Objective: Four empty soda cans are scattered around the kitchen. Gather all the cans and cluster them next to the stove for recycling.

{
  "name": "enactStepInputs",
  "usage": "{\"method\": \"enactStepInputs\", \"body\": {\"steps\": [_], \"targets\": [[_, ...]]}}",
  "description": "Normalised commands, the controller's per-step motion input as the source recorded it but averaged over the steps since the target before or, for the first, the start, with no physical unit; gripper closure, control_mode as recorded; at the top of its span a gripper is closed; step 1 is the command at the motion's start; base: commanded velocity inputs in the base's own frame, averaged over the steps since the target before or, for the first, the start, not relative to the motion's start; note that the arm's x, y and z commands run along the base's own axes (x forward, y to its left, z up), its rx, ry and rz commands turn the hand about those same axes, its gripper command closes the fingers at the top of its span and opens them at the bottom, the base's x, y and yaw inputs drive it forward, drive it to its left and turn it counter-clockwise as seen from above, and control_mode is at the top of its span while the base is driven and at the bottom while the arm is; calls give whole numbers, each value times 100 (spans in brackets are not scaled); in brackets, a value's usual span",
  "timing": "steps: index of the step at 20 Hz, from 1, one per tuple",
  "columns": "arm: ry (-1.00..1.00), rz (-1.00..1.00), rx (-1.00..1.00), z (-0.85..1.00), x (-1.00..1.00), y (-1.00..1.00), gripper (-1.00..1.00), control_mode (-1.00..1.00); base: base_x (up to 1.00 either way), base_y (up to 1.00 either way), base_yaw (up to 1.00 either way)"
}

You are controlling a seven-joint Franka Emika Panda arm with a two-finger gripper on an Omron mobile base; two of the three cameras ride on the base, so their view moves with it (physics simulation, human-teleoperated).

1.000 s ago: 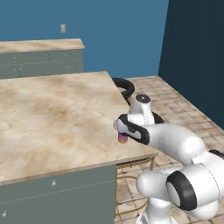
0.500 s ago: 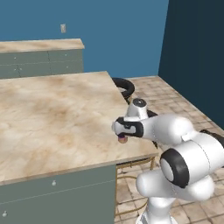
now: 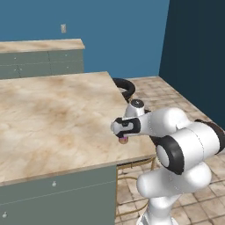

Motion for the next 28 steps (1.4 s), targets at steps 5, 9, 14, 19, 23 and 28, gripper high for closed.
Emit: {"method": "enactStepInputs", "body": {"steps": [5,9,14,19,23,28], "targets": [[0,0,0,-1,12,0,-100,-100,0,0,0],[0,0,0,-5,1,5,100,-100,0,0,0],[0,0,-1,-3,0,3,100,-100,0,0,0],[5,1,2,24,0,-10,100,-100,0,0,0],[0,1,0,94,-23,0,100,-100,0,0,0],[0,0,0,100,-33,0,100,-100,0,0,0]]}}
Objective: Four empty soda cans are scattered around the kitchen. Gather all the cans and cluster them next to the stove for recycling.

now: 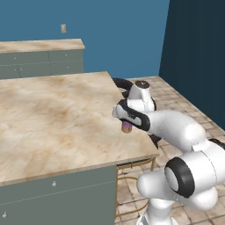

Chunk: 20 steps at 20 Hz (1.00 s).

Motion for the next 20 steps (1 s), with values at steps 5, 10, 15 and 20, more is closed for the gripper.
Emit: {"method": "enactStepInputs", "body": {"steps": [5,10,15,20], "targets": [[-4,6,0,98,-65,0,100,-100,0,0,0],[-12,15,0,81,-30,-10,100,-100,0,0,0],[-8,15,-4,37,-23,-29,100,-100,0,0,0],[4,2,-1,7,-14,-3,100,-100,0,0,0]]}}
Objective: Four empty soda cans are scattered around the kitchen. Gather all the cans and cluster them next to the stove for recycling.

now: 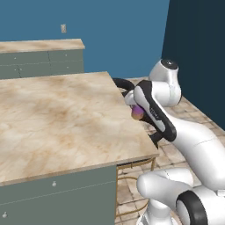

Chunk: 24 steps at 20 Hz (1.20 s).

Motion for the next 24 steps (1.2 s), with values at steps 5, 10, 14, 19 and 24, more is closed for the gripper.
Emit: {"method": "enactStepInputs", "body": {"steps": [5,10,14,19,24], "targets": [[0,0,0,0,0,0,100,100,-88,0,1],[0,0,0,0,0,0,100,100,-97,4,56],[0,0,0,0,0,0,100,100,-43,45,86],[0,0,0,0,0,0,100,100,0,66,83],[0,0,0,0,0,0,100,100,76,50,61]]}}
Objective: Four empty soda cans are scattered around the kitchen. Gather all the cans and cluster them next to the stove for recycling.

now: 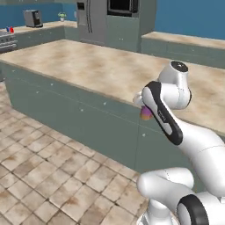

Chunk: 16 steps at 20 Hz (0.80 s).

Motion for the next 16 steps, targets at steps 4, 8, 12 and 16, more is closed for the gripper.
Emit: {"method": "enactStepInputs", "body": {"steps": [4,8,12,16], "targets": [[0,0,0,0,0,0,100,100,100,55,42],[0,0,0,0,0,0,100,100,100,59,40],[0,0,0,0,0,0,100,100,100,58,36],[0,0,0,0,0,0,100,100,100,23,25]]}}
